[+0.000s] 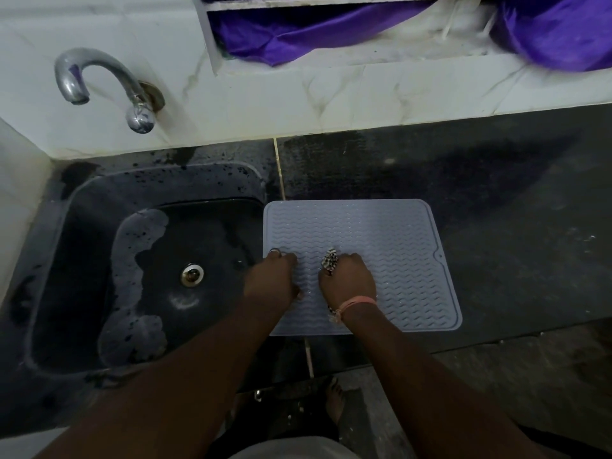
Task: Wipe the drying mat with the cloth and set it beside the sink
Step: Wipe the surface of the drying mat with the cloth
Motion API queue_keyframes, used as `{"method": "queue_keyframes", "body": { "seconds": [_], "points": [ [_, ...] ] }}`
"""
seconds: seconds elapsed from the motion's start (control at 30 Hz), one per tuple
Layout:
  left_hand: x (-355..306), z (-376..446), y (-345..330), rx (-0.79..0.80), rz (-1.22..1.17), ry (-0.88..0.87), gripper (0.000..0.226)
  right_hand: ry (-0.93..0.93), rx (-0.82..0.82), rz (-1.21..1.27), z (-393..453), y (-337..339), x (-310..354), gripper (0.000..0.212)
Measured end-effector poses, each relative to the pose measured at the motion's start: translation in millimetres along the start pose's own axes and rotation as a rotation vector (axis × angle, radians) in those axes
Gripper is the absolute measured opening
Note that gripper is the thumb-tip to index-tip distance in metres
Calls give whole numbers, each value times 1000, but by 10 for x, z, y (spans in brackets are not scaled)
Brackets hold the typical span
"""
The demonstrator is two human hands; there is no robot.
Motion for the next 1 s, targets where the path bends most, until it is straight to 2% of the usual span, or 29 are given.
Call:
{"method": "queue_keyframes", "body": {
  "seconds": [0.2, 0.27, 0.33, 0.43, 0.57, 0.63, 1.0],
  "points": [
    [75, -120, -50, -154, -39, 46, 77, 70, 27, 5, -77, -146, 186, 27],
    [178, -172, -88, -235, -149, 186, 88, 86, 41, 7, -87, -199, 221, 26],
    [268, -193, -150, -265, -420, 307, 87, 105, 52, 8, -104, -241, 263, 24],
    [324, -176, -271, -296, -937, 331, 53, 150, 47, 23, -142, -307, 349, 25],
    [563, -172, -339, -441, -1284, 543, 24, 171, 46, 57, -195, -398, 427, 27],
    [631, -141, -358, -459, -1414, 603, 17, 175, 51, 65, -212, -448, 458, 27],
    [647, -139, -394, -426, -1621, 590, 20, 203, 43, 131, -288, -628, 694, 21]
  ]
}}
Point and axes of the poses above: each hand's wrist, its own z-axis towards the middle knuckle, its own y-axis out of the back of the hand, x = y × z, the point moved 4 cm from there along z, towards the middle knuckle, and after that the axes turned 11 degrees about -y, right-handed, at the moved point
